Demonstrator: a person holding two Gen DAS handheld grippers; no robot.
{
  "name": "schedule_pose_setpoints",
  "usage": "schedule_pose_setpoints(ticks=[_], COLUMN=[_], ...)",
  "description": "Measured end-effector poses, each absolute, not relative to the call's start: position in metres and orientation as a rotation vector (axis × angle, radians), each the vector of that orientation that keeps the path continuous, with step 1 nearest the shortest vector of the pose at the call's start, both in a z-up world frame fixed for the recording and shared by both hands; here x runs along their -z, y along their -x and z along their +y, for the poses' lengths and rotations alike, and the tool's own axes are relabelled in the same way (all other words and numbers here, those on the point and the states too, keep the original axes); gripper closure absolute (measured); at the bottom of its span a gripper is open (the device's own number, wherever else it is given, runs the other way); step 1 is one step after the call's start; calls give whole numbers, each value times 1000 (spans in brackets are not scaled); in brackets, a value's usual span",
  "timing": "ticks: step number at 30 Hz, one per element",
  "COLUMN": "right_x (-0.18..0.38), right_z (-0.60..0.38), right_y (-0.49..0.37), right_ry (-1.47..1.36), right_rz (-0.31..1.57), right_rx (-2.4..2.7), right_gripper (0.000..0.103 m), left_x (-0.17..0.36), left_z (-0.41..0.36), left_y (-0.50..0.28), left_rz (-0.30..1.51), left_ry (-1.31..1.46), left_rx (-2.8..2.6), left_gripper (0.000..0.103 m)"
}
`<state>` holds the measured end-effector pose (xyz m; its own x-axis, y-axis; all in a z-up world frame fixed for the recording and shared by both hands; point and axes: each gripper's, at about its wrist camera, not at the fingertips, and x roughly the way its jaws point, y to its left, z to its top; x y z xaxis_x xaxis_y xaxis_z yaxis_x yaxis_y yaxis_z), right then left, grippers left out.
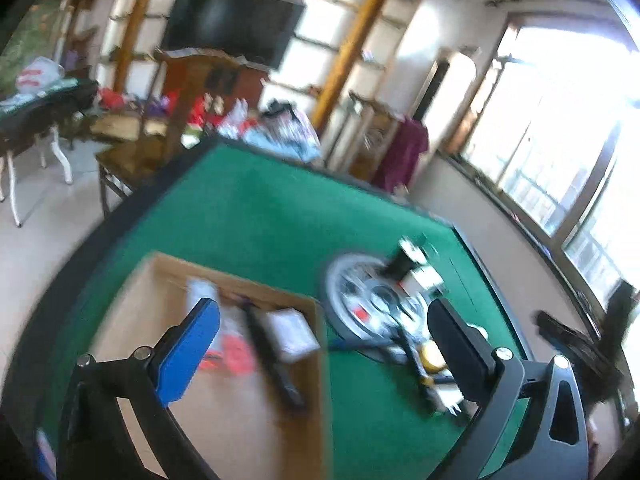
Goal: Organize objects
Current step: 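Return the left gripper to the pile and grasp a black marker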
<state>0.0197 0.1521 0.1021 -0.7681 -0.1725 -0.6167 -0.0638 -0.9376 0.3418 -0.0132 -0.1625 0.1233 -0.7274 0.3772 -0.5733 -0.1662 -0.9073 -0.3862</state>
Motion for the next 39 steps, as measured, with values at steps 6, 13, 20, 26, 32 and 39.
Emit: schedule_pose_setpoints(ticks=[6,13,20,26,32,39], right_x=[-58,-37,-39,-35,-35,-32], right_z=[203,217,202,196,192,192], right_y=[6,10,5,4,1,2], right_ry=[-1132,-1179,-1163,-1190,-1193,-1207], right_rz=[-706,-748,-642,-643,-630,-635], right_rx=[2841,2805,2811,2781,2785,2785], right_gripper=[1,1,1,1,1,1], left_x=[-87,-52,-17,-17,-18,-14], left_z=[-94,-31,13,34,12,10], left_y=[35,37,41,17,15,29], left_rz=[-407,-308,-250,-116,-187,-230], left_ry=[1173,1304,1390,1341,1370,1381], left_rx=[-2506,-2462,-2395,-2307,-2314,-2306], left_gripper=[2,3,13,62,62,62])
